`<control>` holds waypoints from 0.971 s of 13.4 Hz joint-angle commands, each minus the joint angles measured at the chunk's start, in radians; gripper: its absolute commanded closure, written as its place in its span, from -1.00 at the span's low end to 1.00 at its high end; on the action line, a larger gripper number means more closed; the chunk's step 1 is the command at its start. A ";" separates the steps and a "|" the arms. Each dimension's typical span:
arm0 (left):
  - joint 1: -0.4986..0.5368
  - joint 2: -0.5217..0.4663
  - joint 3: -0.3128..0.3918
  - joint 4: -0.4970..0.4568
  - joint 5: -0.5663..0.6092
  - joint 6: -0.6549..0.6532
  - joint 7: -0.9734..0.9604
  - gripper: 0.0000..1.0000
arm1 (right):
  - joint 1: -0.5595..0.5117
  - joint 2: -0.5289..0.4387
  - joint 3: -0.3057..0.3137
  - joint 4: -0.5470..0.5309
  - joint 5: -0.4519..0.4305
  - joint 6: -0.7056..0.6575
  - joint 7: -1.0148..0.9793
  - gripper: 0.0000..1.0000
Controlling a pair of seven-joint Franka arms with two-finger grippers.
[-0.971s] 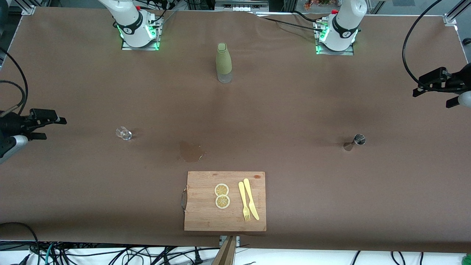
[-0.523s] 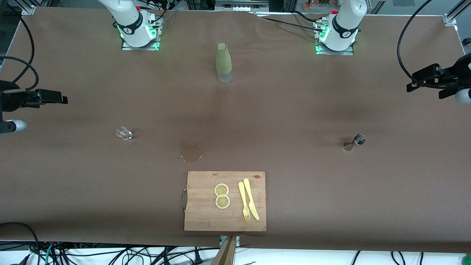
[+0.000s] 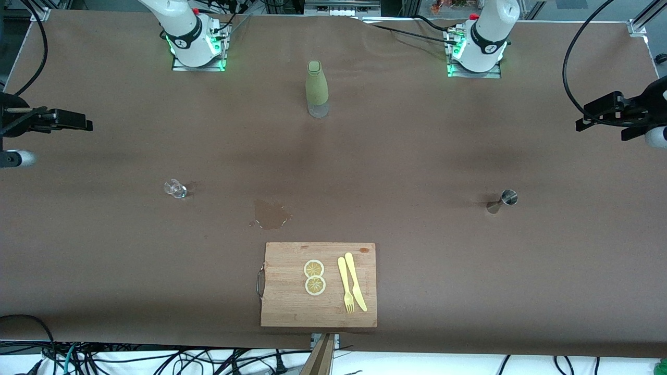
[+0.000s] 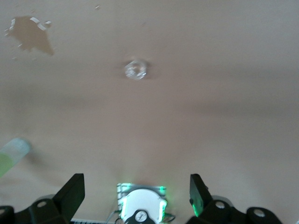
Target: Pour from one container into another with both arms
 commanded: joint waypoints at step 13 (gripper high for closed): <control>-0.002 -0.017 -0.007 -0.025 0.038 0.016 -0.008 -1.00 | -0.007 -0.177 0.054 -0.095 -0.048 0.076 0.077 -1.00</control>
